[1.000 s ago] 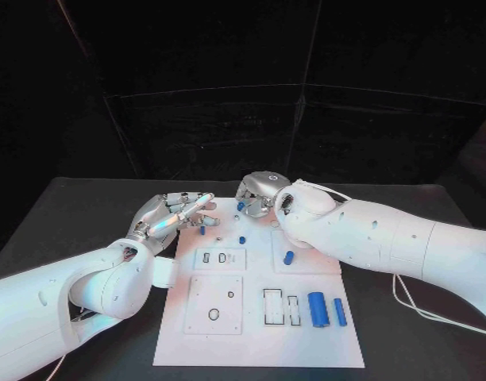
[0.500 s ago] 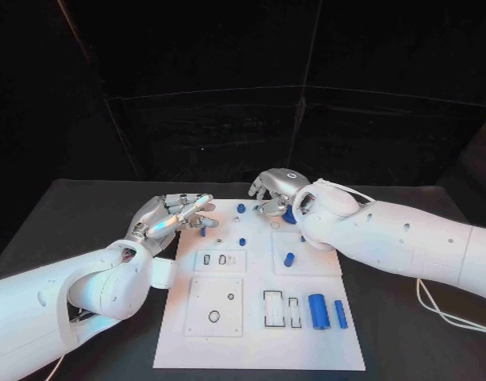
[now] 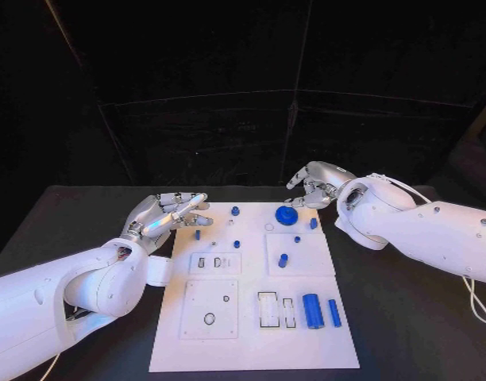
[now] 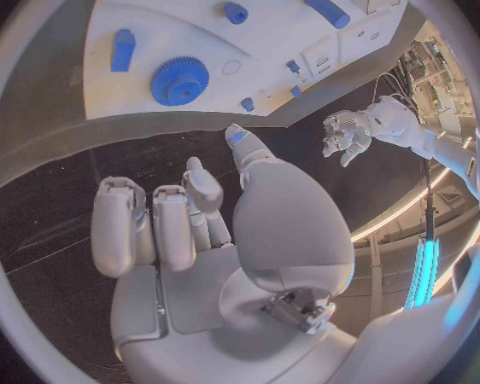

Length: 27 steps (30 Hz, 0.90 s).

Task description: Assemble the parts on the task board

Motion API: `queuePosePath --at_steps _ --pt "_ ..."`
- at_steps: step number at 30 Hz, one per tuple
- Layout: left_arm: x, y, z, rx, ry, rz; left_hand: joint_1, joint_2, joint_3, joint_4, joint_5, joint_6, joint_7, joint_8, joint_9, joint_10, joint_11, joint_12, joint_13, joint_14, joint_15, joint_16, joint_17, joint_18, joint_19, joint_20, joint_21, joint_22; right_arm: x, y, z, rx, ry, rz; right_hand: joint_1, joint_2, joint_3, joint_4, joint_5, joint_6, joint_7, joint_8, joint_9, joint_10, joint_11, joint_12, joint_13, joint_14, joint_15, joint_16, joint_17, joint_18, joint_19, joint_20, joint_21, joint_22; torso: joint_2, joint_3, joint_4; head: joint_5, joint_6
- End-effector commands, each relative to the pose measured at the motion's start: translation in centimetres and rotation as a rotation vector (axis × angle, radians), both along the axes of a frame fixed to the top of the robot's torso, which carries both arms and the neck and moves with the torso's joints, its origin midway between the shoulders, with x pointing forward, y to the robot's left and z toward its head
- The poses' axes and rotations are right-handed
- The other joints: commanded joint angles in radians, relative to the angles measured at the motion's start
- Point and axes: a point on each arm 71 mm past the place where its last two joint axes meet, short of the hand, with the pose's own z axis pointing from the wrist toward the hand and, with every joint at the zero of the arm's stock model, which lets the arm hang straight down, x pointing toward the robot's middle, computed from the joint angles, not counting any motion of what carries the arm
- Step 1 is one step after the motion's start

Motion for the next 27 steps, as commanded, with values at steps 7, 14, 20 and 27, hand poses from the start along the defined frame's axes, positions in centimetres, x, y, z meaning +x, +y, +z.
queuePosePath --at_steps 7,14,20,27 --pt "0.1 -0.4 0.1 -0.011 -0.006 -0.021 -0.002 0.004 -0.005 -0.004 0.0 0.005 0.003 -0.006 -0.001 0.004 -0.001 -0.007 0.001 -0.01 0.001 -0.005 0.002 0.013 -0.001 0.004 -0.003 -0.001 0.8 -0.6 -1.2 -0.016 0.164 -0.091 0.084 -0.001 -0.081 0.052 -0.009 -0.044 0.011 0.025 -0.002 0.059 0.022 0.199 0.25 0.087 0.017 0.094 0.194 -0.031 0.059 0.015 0.042 0.102 0.0 0.0028 -0.0026 -0.001 -0.003" --pt "0.2 -0.5 0.0 -0.012 -0.005 -0.024 -0.001 0.004 -0.004 -0.005 0.0 0.005 0.003 -0.006 -0.001 0.004 -0.001 -0.007 0.001 -0.01 0.001 -0.005 0.003 0.013 -0.001 0.004 -0.003 -0.002 1.2 0.2 -1.6 -0.066 0.183 -0.084 0.13 -0.001 -0.082 0.059 -0.046 -0.052 0.012 0.04 -0.002 0.095 0.024 0.257 0.326 0.091 0.021 0.107 0.223 -0.041 0.084 0.019 0.06 0.15 0.0 -0.0005 -0.0038 -0.006 -0.007" --pt "0.2 -0.6 0.0 -0.012 -0.004 -0.025 -0.001 0.004 -0.004 -0.005 0.0 0.005 0.003 -0.006 -0.001 0.004 -0.001 -0.007 0.001 -0.01 0.001 -0.005 0.003 0.013 -0.001 0.004 -0.003 -0.002 1.4 0.6 -1.8 -0.086 0.188 -0.079 0.152 -0.004 -0.074 0.058 -0.066 -0.056 0.009 0.046 -0.003 0.11 0.022 0.278 0.354 0.092 0.02 0.109 0.229 -0.042 0.085 0.018 0.061 0.152 0.002 -0.0008 -0.0038 -0.009 -0.009" --pt "0.3 -0.7 0.0 -0.013 -0.004 -0.027 0.001 0.005 -0.004 -0.006 0.001 0.006 0.003 -0.006 -0.001 0.005 -0.001 -0.008 0.001 -0.01 0.001 -0.006 0.004 0.013 -0.001 0.004 -0.004 -0.002 1.5 1.1 -2.2 -0.101 0.192 -0.068 0.161 -0.002 -0.069 0.055 -0.071 -0.052 0.007 0.051 -0.002 0.114 0.021 0.284 0.363 0.092 0.019 0.109 0.23 -0.042 0.086 0.018 0.062 0.153 -0.001 -0.0002 -0.0026 -0.011 -0.014"
